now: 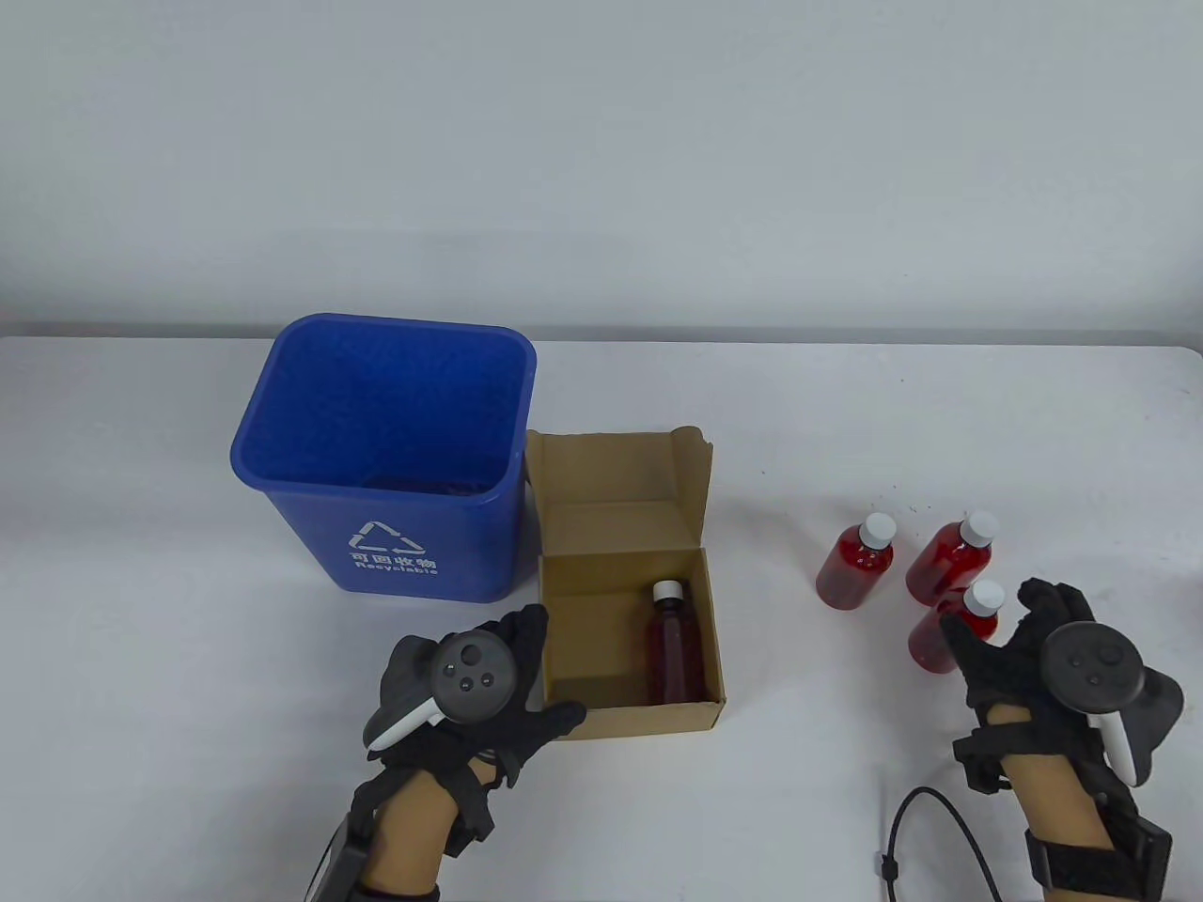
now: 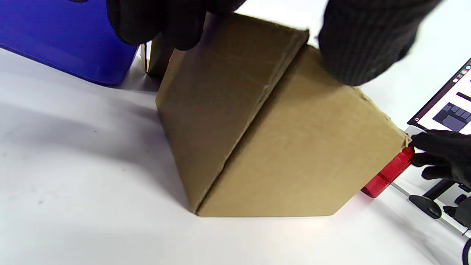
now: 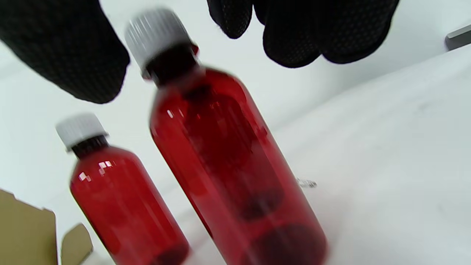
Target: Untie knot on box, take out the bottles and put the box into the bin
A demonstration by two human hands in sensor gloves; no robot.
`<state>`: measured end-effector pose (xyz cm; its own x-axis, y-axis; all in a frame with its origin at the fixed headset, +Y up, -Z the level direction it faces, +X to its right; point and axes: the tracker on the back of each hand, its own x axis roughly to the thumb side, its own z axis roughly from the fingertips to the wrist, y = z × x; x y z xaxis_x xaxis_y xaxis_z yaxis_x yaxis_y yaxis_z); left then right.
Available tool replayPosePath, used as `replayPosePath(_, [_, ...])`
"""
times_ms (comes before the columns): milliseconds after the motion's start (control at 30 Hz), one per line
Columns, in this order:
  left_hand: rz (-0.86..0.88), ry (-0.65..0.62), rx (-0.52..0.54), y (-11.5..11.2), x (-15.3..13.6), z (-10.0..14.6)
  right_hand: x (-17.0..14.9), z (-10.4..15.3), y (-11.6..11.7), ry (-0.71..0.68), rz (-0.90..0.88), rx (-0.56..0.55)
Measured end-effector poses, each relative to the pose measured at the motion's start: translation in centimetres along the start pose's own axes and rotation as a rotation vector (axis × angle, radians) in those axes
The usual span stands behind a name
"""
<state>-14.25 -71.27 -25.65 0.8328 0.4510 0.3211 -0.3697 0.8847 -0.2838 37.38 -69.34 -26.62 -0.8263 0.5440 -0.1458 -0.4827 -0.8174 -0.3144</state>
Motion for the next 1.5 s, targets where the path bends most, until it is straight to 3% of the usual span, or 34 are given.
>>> replayPosePath(167, [-0.001,0.002,-0.002,0.0,0.0,0.0,2.5,1.1,-2.3,-0.085,0.007,-0.053])
replayPosePath(400, [-0.001,0.003,-0.002,0.0,0.0,0.0,7.1,3.8,-3.2,-0.237,0.032,-0.053])
replayPosePath(767, [-0.003,0.006,-0.004,0.0,0.1,0.0,17.7,5.3,-2.2,-0.447,0.106,0.049])
replayPosePath(933, [-0.002,0.003,-0.009,0.0,0.1,0.0,22.8,4.6,0.8,-0.465,0.216,0.176])
replayPosePath(1167, [-0.005,-0.004,-0.018,0.0,0.2,0.0,28.8,4.2,7.0,-0.45,0.43,0.358])
replayPosePath(1300, [-0.006,-0.004,-0.02,0.0,0.2,0.0,31.3,4.0,11.8,-0.314,0.699,0.539])
replayPosePath(1500, [-0.013,-0.009,-0.024,0.0,0.2,0.0,32.7,3.5,17.3,-0.194,0.878,0.6])
